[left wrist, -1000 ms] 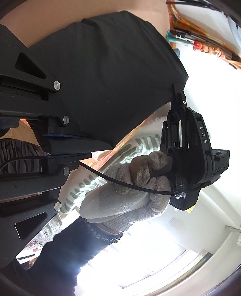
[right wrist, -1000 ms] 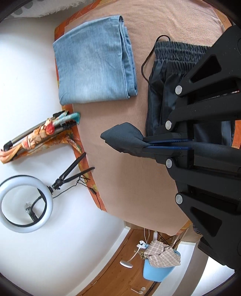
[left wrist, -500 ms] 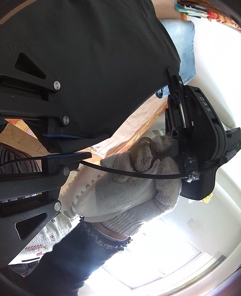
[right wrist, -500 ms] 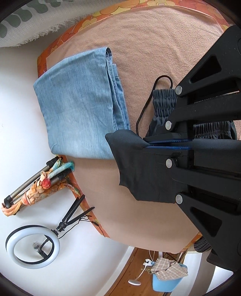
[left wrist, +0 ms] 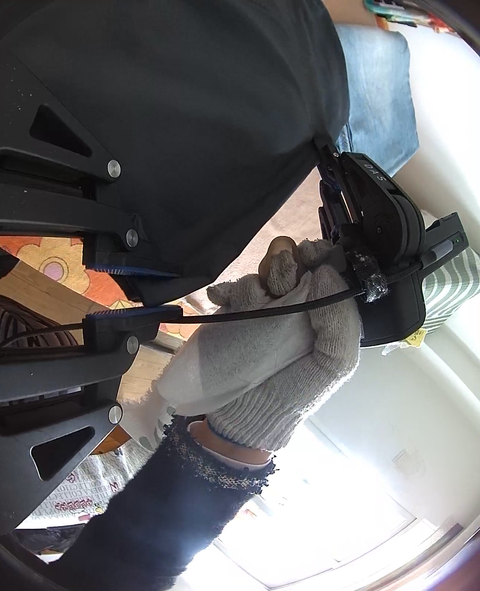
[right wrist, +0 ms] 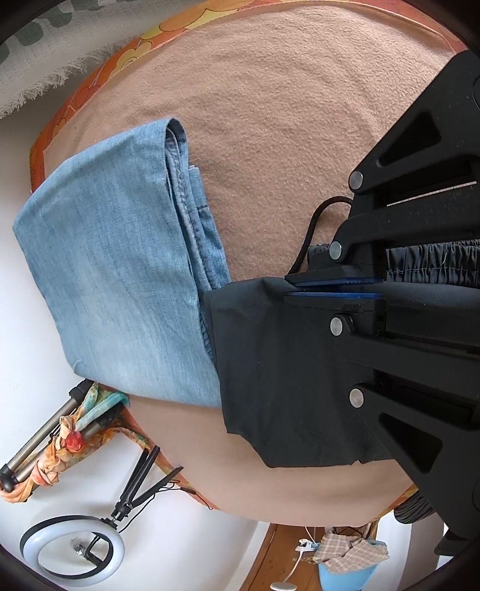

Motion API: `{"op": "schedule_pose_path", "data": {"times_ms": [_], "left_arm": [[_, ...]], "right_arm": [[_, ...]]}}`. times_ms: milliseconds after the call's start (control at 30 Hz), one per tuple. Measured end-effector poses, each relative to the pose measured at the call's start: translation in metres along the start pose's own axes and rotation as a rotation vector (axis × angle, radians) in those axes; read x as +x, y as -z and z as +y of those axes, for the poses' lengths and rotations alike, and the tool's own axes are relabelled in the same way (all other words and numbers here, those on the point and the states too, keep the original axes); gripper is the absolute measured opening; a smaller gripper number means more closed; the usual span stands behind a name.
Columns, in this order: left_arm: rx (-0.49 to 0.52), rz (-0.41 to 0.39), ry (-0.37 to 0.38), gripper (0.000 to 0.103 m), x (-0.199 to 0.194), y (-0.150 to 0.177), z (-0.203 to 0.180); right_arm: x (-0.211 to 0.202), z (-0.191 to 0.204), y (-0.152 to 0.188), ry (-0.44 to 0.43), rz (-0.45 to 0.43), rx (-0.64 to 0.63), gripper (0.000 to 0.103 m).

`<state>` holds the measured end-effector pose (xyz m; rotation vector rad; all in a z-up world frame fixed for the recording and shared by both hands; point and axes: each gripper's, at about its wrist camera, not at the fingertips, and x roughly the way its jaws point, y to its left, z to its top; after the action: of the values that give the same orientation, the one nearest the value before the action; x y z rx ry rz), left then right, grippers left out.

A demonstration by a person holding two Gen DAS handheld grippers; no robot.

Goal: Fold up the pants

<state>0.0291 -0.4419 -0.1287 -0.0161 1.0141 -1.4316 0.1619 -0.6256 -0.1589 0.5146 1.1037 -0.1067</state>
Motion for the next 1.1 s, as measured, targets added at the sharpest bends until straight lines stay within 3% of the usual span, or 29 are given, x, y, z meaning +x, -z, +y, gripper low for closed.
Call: {"op": "schedule_pose_path", "data": {"times_ms": [200,433,600,700,833,1100], "left_arm": [[0.004,-0.017,-0.008,0.048,-0.051,0.021,-0.016],[-0.058,-0.106,-0.093,0.048,-0.115,0.084,-0.011],[-0.203,-0.189,-0.163,0.051,-0.155,0.125,0.02],[-0.258,-0.198,-0.21,0.051,-0.151,0.141,0.043],[-0.317,-0.211,-0.192,0.051,-0.141,0.145,0.049],[-0.338,-0.197,-0.14,0.051,-0.116,0.14,0.054]], "right_arm": [[-0.005,0.007,0.001,0.045,-0.008,-0.023,0.006],[-0.046,0.046,0.004,0.058,-0.104,-0.113,0.035],[-0.056,0.091,0.006,-0.074,-0.133,-0.218,0.041],[-0.045,0.124,0.008,-0.15,-0.126,-0.31,0.042],[-0.014,0.167,0.01,-0.205,-0.041,-0.427,0.043],[0.048,0.228,0.006,-0.178,0.092,-0.602,0.053]]}}
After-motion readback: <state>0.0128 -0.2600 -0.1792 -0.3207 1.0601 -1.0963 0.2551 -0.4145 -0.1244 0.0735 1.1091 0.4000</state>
